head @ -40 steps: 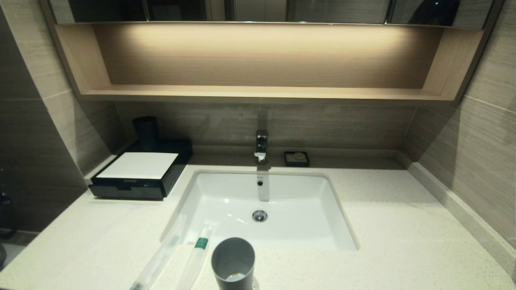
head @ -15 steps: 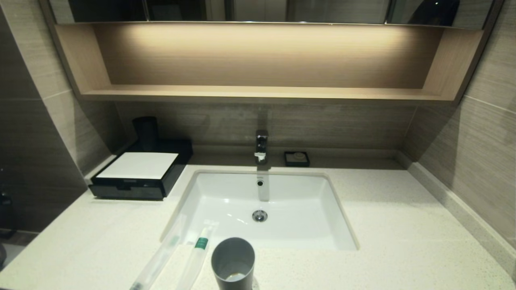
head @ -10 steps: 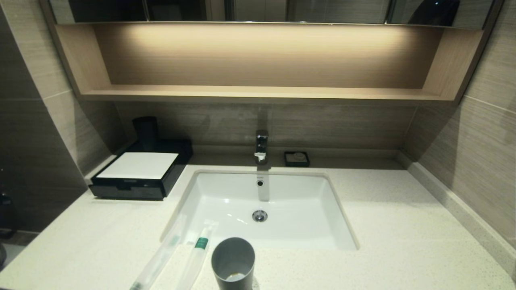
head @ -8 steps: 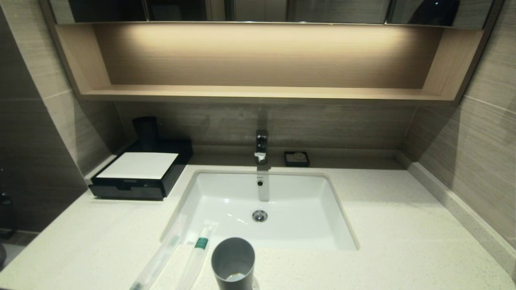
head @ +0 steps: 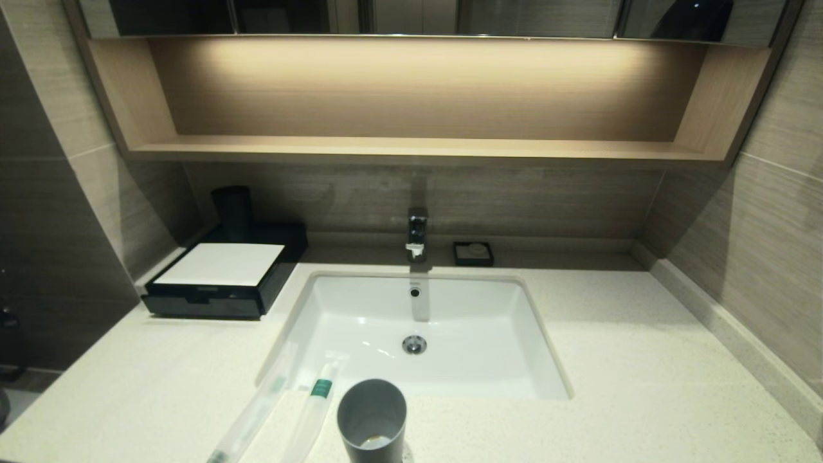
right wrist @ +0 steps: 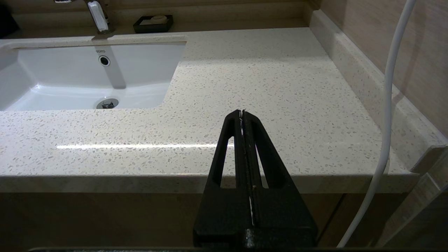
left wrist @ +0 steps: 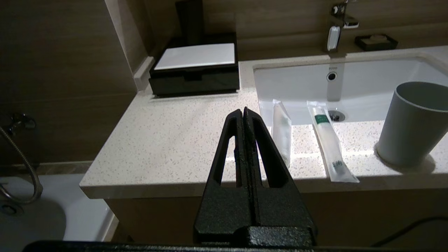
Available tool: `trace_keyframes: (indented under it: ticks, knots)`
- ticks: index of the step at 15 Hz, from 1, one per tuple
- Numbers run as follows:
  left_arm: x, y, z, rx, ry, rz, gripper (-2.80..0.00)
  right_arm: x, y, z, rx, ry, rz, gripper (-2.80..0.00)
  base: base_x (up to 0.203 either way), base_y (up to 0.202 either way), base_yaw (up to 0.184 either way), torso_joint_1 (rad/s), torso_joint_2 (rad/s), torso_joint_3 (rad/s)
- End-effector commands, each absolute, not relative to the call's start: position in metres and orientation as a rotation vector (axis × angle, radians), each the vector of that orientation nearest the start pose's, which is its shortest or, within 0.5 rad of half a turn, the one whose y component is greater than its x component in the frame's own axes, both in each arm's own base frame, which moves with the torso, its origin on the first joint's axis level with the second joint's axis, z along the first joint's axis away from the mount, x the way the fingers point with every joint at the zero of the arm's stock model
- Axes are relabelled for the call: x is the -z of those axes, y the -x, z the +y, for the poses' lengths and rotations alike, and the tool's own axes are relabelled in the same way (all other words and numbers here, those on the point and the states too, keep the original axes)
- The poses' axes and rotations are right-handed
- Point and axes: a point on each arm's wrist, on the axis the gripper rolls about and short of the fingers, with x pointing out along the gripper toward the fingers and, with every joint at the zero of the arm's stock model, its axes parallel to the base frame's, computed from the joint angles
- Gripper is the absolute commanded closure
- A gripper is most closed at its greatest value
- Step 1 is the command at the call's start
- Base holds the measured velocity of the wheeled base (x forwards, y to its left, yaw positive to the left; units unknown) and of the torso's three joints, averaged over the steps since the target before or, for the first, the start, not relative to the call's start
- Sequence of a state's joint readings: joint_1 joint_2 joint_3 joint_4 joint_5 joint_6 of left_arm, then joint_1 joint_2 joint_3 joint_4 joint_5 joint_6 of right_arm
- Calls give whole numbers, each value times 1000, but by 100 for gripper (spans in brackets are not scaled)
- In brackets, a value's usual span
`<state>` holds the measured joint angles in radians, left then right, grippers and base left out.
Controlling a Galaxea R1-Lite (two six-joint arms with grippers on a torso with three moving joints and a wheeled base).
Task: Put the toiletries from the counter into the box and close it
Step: Open the drawer
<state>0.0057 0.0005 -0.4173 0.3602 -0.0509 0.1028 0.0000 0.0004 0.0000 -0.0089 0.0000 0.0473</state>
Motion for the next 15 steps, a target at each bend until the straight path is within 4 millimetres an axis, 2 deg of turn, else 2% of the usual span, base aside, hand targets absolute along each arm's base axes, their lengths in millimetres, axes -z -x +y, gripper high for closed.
trace_keyframes:
  ticks: [1,5,12,15]
  knots:
    - [-163,69,-1,38,-106,-67,0,-76,23,0,-1,-48,-8,0,0,0,0,0,0,0]
    - [-215,38,0,-1,-98,6,0,-76,23,0,0,-48,-8,0,0,0,0,0,0,0]
    - [-244,-33,2,-58,-100,207,0,-76,23,0,-2,-48,-6,0,0,0,0,0,0,0]
    - [-247,-65,3,-87,-105,298,0,-76,23,0,-2,-48,-8,0,0,0,0,0,0,0]
